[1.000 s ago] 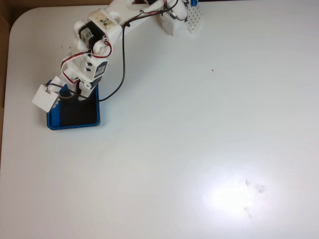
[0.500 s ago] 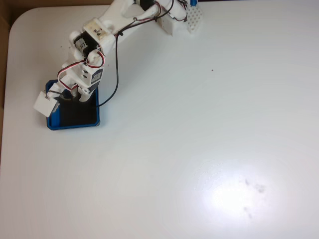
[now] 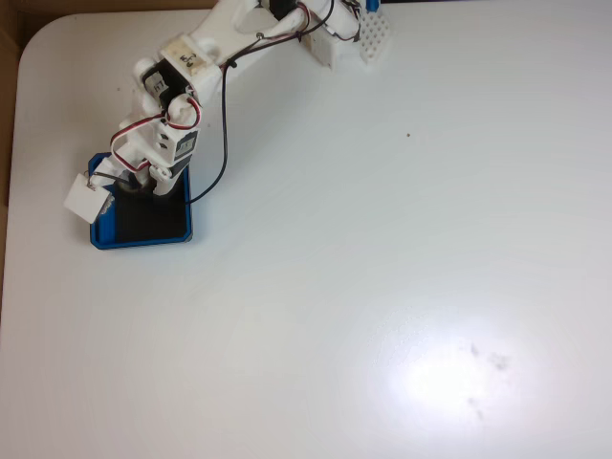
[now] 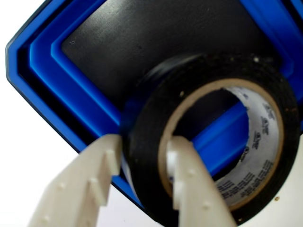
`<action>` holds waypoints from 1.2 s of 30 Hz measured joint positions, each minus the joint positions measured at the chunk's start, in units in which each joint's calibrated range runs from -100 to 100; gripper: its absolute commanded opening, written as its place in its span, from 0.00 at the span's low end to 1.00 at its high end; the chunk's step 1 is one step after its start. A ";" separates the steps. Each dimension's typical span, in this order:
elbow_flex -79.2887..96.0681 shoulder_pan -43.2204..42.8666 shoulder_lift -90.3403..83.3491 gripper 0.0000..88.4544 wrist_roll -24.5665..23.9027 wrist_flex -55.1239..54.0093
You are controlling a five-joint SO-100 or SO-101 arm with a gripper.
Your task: Pick the black tape roll and drop it in the blue box
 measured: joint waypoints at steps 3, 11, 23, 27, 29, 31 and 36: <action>0.00 0.00 0.00 0.11 0.00 0.00; 0.00 0.00 0.00 0.11 0.00 0.00; 0.36 0.20 -0.59 0.11 0.00 -0.49; 6.91 0.30 -8.81 0.11 0.00 -1.07; 13.00 0.30 -14.73 0.11 0.00 -1.15; 19.82 0.30 -20.66 0.11 0.00 -2.22; 38.21 0.30 -35.90 0.11 -0.08 -9.69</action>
